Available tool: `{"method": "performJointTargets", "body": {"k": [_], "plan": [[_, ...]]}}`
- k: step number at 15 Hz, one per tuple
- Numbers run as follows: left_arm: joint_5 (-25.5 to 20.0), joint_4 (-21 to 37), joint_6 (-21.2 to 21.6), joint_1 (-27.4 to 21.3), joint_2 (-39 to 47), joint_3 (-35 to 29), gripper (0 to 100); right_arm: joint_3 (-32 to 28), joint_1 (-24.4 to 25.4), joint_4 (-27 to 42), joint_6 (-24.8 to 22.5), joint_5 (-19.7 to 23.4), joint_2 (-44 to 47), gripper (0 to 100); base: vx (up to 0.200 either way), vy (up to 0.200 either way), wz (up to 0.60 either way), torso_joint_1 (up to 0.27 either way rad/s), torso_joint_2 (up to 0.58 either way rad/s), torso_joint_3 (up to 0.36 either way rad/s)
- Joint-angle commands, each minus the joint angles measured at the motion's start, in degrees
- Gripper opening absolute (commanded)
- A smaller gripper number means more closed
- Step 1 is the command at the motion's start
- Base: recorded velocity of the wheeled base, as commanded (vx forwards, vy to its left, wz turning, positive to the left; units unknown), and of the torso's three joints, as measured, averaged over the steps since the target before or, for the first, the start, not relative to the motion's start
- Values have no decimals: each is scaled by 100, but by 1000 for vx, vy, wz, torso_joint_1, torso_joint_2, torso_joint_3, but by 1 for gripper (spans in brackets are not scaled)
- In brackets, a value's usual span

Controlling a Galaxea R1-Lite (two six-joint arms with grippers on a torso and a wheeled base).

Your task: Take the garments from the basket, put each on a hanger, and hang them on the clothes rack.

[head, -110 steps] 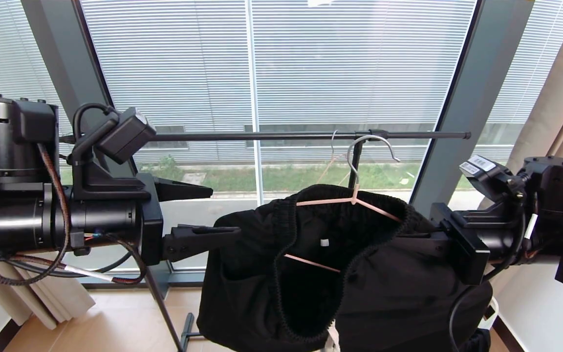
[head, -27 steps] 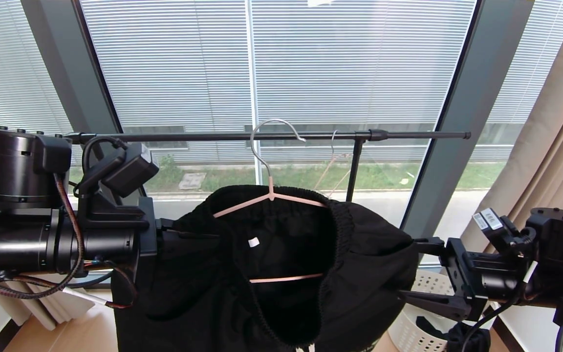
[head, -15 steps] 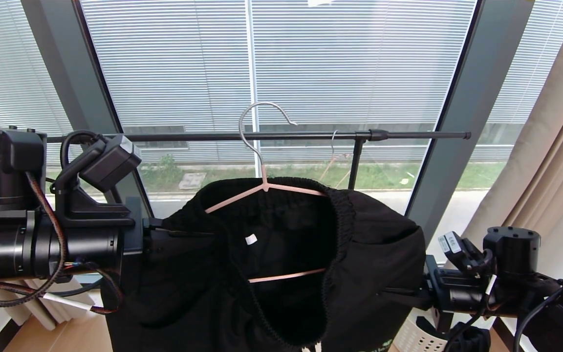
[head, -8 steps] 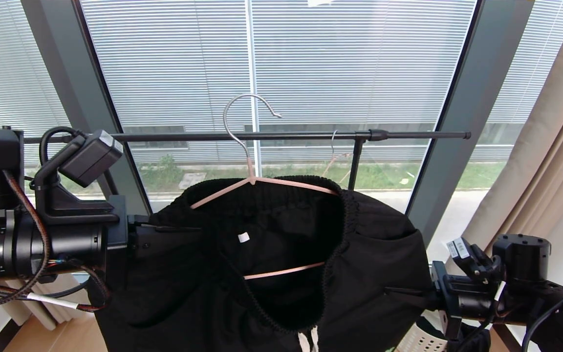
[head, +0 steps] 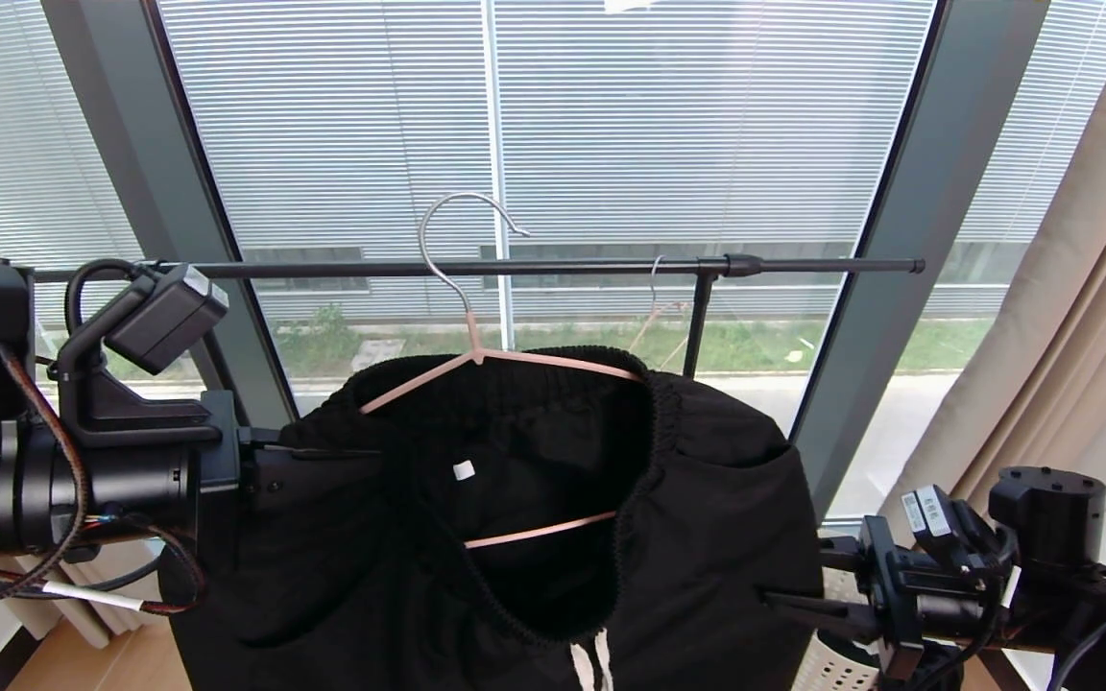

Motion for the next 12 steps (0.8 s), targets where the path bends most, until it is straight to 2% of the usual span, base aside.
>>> {"method": "performJointTargets", "body": {"k": [1, 3, 4, 5, 6, 7, 8, 9, 12], "plan": [[7, 3, -1, 250, 12, 36, 0, 82, -4, -270, 10, 20, -41, 100, 0, 0, 0, 0, 0, 0], [-2, -5, 8, 558, 3, 177, 0, 64, -4, -569, 195, -33, -58, 100, 0, 0, 0, 0, 0, 0], [-2, -5, 17, 777, -6, 335, 0, 29, -4, -868, 968, -235, -348, 100, 0, 0, 0, 0, 0, 0], [7, -5, 8, 865, 3, 397, 0, -94, 66, -1017, 1759, -622, -612, 100, 0, 0, 0, 0, 0, 0], [24, -5, -18, 927, 12, 406, 0, -296, 347, -1114, 2673, -1114, -920, 100, 0, 0, 0, 0, 0, 0], [24, 3, -27, 962, 21, 406, 0, -410, 567, -1114, 3157, -1377, -1095, 100, 0, 0, 0, 0, 0, 0], [33, 12, -106, 1006, 12, 432, 0, -718, 831, -1052, 4080, -1632, -1491, 100, 0, 0, 0, 0, 0, 0], [77, 3, -133, 1023, 21, 476, 0, -929, 857, -1026, 4255, -1632, -1544, 100, 0, 0, 0, 0, 0, 0], [534, -5, -141, 1032, 135, 458, 0, -1122, 901, -956, 4088, -1650, -1464, 100, 0, 0, 0, 0, 0, 0]]}}
